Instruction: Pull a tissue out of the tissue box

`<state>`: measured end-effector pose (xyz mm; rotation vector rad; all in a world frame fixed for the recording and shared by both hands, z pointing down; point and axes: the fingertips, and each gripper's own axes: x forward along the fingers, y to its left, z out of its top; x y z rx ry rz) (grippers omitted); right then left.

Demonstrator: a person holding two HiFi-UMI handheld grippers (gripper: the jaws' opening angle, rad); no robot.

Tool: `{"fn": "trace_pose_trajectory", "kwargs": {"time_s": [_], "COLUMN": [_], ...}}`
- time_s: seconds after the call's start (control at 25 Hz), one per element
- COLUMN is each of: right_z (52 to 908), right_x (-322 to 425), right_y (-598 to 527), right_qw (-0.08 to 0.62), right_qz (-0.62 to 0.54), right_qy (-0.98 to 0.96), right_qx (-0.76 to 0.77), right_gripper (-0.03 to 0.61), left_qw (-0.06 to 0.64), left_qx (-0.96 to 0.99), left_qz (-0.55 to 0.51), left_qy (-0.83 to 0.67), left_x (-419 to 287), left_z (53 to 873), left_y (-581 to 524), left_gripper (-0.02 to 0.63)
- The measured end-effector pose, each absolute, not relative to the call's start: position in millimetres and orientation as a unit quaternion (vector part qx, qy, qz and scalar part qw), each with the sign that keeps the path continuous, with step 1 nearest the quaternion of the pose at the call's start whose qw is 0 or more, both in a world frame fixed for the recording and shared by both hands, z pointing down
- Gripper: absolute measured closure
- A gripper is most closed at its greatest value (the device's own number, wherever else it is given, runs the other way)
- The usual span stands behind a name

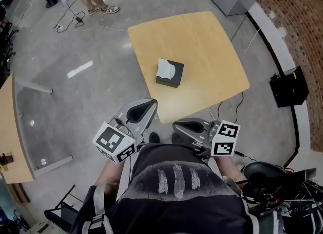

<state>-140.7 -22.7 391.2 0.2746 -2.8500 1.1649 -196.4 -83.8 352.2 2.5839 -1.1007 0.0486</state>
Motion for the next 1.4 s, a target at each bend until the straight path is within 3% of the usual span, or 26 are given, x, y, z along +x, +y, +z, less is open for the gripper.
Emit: {"fn": "trace_pose_trajectory", "kwargs": {"time_s": [0.68, 1.28, 1.4], "right_z": [400.4, 427.6, 434.4], "right_x": [-39.7, -79.3, -88.6], "right_y": [-111.3, -125.4, -127.8], "right_qw": [0.005, 0.088, 0.110], "right_qz": [0.385, 0.363, 0.362], "right_qy": [-0.923, -0.928, -0.926], "right_qx": [-0.010, -0.017, 0.004], "right_gripper": [0.580, 0.580, 0.580], "left_qw": [0.159, 0.210, 0.230], "left_qx": [0.835, 0.810, 0.815], "left_qz": [0.080, 0.114, 0.127], "left_qy": [-0.520, -0.536, -0.516], "left_x": [-138.8, -195.0, -203.9], "left_z": [358.8, 427.1, 448.5], "left_y": [-171.6, -215.5, -230.1], "left_gripper": [0.611, 0.606, 0.497]}}
